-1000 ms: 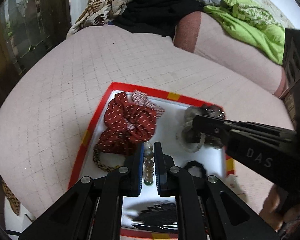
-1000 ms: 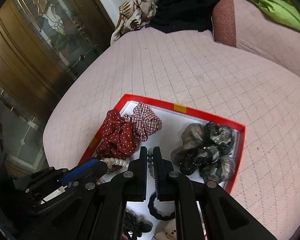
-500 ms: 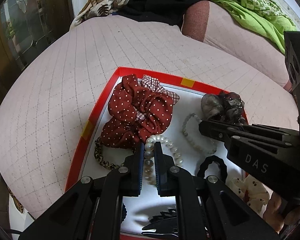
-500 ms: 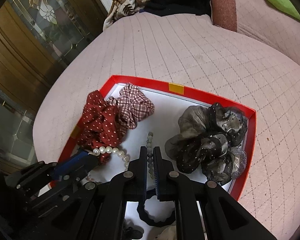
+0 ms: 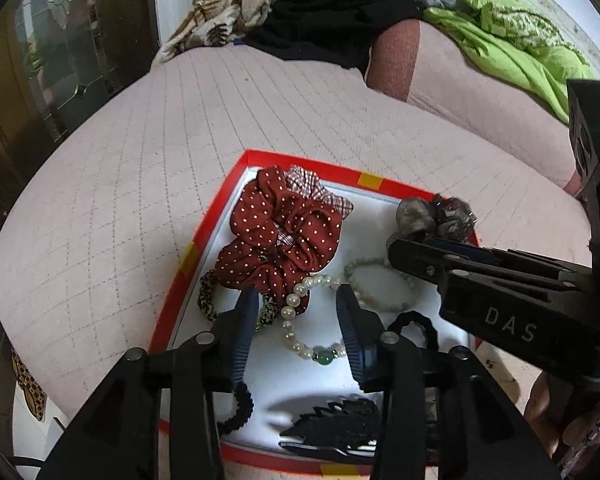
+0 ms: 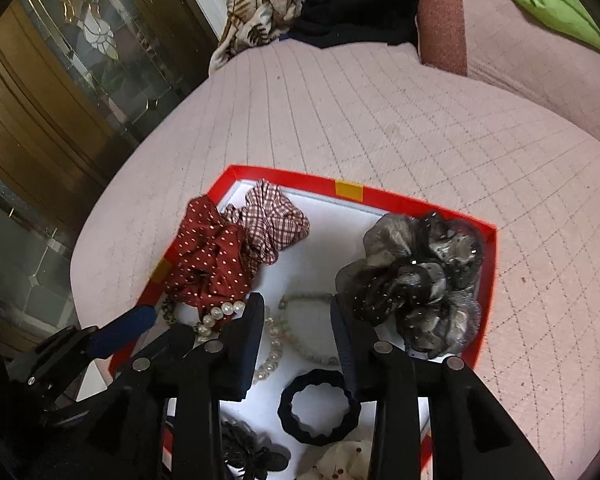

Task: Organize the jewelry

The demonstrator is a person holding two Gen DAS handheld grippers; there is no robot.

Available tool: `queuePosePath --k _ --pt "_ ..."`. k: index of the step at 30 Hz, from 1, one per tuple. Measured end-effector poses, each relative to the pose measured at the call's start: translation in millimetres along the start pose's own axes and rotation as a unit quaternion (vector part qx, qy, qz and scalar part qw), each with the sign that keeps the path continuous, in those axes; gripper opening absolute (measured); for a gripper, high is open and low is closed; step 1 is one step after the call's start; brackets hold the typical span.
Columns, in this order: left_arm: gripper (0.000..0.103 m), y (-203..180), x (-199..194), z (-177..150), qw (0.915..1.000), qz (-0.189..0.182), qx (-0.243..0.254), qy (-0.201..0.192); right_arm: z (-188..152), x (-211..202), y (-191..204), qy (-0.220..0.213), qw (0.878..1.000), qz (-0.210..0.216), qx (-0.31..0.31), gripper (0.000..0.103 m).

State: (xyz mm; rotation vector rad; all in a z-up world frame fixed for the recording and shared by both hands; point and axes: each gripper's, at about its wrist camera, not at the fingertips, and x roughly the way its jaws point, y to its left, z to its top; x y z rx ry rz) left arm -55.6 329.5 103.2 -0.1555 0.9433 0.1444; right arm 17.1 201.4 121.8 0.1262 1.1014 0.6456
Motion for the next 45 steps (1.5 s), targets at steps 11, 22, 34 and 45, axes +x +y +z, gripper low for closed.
queuePosePath --k 11,22,34,45 --pt "0.071 -17 -61 -18 0.9977 0.033 -0.005 -0.060 -29 -64 -9 -0.047 0.999 -0.007 0.010 0.045" --pt "0.087 -51 -133 -54 0.9794 0.090 0.003 -0.181 -98 -121 -32 -0.071 0.994 -0.077 0.031 0.054" --pt "0.103 -68 -215 -97 0.9363 0.118 -0.020 -0.330 -158 -177 -13 -0.118 0.985 -0.127 0.010 0.076" --pt "0.103 -67 -232 -117 0.9515 0.086 -0.033 -0.294 -193 -212 10 -0.164 0.966 -0.198 -0.015 0.095"
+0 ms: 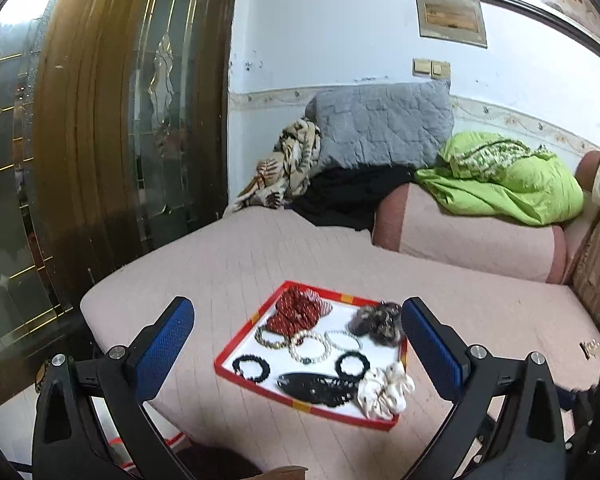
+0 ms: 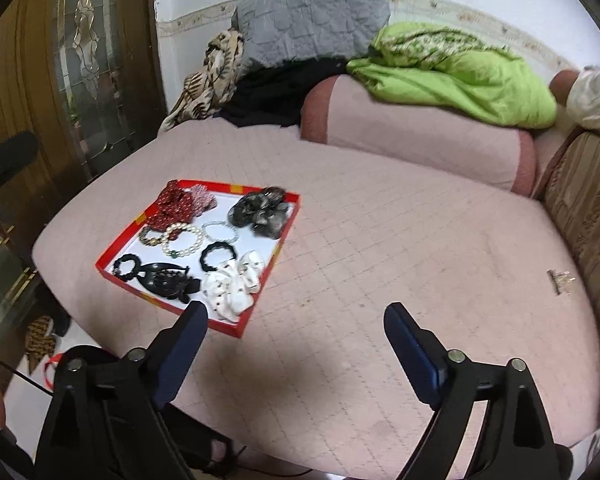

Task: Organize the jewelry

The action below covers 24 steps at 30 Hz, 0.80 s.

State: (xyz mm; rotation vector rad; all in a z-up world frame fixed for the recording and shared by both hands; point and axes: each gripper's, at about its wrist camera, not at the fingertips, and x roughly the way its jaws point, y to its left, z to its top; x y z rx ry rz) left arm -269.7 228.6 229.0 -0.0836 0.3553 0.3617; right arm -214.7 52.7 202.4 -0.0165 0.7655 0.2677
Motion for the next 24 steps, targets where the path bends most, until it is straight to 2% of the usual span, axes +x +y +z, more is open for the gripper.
queuePosePath --k 3,8,13,19,24 --pt "0.103 -2 -3 -5 1.0000 0.001 0.004 0.005 -1 -10 -2 -0.017 1.000 -0.022 -0.002 0.102" --pt "0.103 -5 -4 -14 0.9996 -0.001 0.019 0.020 -2 -20 -12 -0.036 0.998 -0.042 0.019 0.102" --pt "0.103 -8 1 -23 0.9986 -0.002 0.027 0.046 -3 -21 -16 -0.032 0.998 -0.043 0.040 0.103" --pt "0.103 -13 11 -37 0.9958 -0.005 0.041 0.081 -7 -16 -9 -0.024 0.998 -0.054 0.025 0.103" --pt "0.103 -19 12 -42 0.9947 -0.013 0.052 0.088 -11 -15 -5 -0.023 0.998 -0.061 0.019 0.103"
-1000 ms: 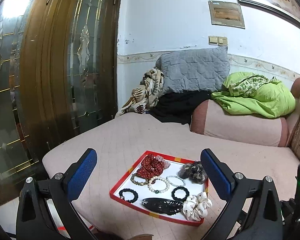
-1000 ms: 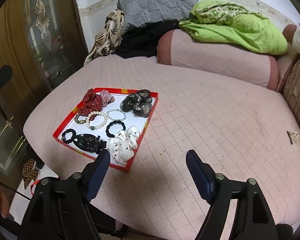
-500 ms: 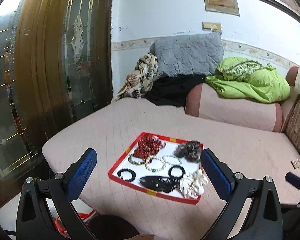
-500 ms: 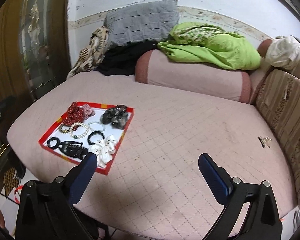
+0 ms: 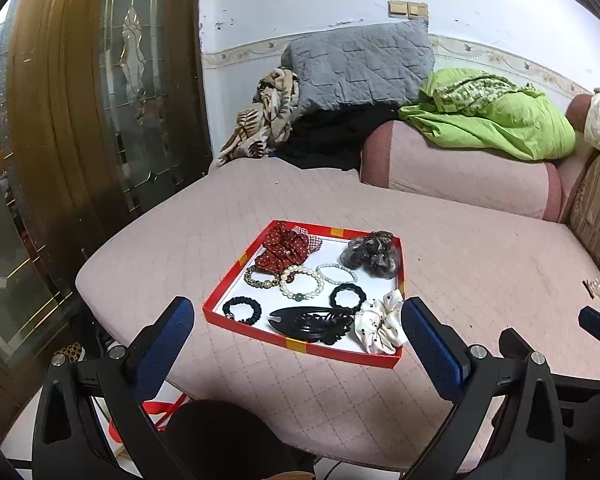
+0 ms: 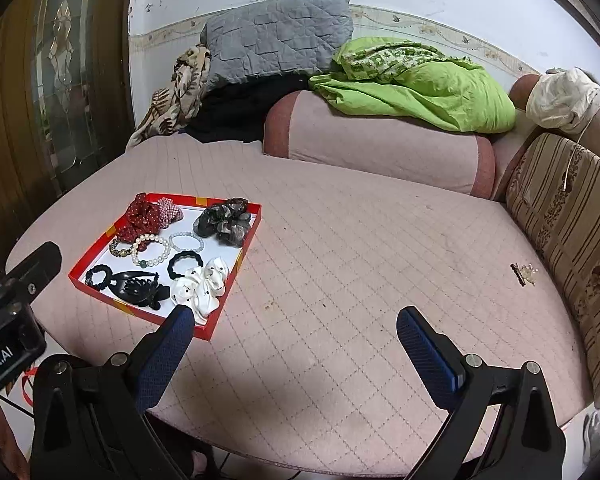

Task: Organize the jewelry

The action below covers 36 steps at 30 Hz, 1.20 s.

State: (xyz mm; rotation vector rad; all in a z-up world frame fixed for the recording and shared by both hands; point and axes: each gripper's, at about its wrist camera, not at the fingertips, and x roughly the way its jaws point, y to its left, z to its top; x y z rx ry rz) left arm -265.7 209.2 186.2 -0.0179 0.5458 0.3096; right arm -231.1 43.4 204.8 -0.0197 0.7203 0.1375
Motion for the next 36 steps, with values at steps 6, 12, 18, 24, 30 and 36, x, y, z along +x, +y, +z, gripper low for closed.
queuePosePath --k 6,12,18,24,30,36 --pt "0.103 5 2 -1 0.9998 -0.008 -0.007 0.014 -2 0 4 -0.001 1.000 -0.014 -0.012 0.103" --pt "0.103 8 2 -5 0.9997 -0.008 -0.003 0.024 -8 0 7 0.005 0.999 -0.019 -0.027 0.103" --pt "0.103 10 9 -10 0.9991 -0.010 -0.006 0.040 -15 4 17 0.018 0.998 -0.019 -0.048 0.103" --pt "0.103 15 14 -12 0.9984 -0.017 -0.018 0.052 -18 6 20 0.023 0.998 -0.020 -0.053 0.102" --pt "0.103 14 15 -13 0.9982 -0.019 -0.017 0.055 -19 10 16 0.032 0.998 -0.019 -0.046 0.103" --pt "0.103 13 18 -16 0.9978 -0.021 -0.013 0.061 -20 12 17 0.036 0.998 -0.019 -0.047 0.102"
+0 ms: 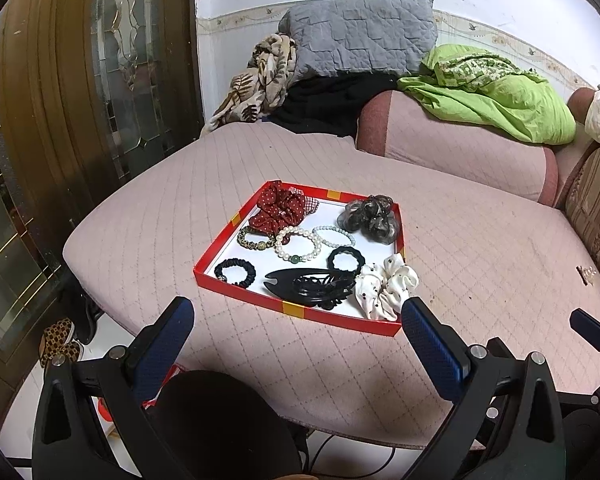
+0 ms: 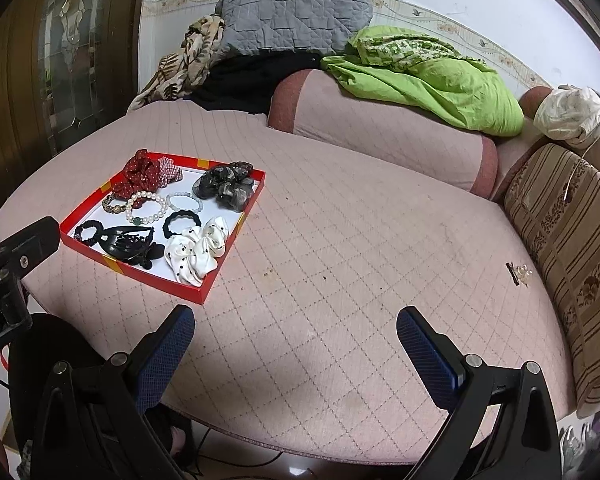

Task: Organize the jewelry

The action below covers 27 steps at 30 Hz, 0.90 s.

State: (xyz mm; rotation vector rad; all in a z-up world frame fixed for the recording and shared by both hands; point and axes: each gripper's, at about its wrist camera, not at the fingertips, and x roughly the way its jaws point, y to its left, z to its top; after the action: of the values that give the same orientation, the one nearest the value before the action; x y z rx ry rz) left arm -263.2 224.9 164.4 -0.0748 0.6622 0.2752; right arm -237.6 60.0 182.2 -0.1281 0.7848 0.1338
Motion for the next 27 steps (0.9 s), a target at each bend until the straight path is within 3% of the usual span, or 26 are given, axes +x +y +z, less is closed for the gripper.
queuePosePath --k 27 --pt "0.103 1 26 -5 0.9991 0.009 -0.009 0.039 -4 21 8 0.026 1.000 0.007 -0.010 0.102"
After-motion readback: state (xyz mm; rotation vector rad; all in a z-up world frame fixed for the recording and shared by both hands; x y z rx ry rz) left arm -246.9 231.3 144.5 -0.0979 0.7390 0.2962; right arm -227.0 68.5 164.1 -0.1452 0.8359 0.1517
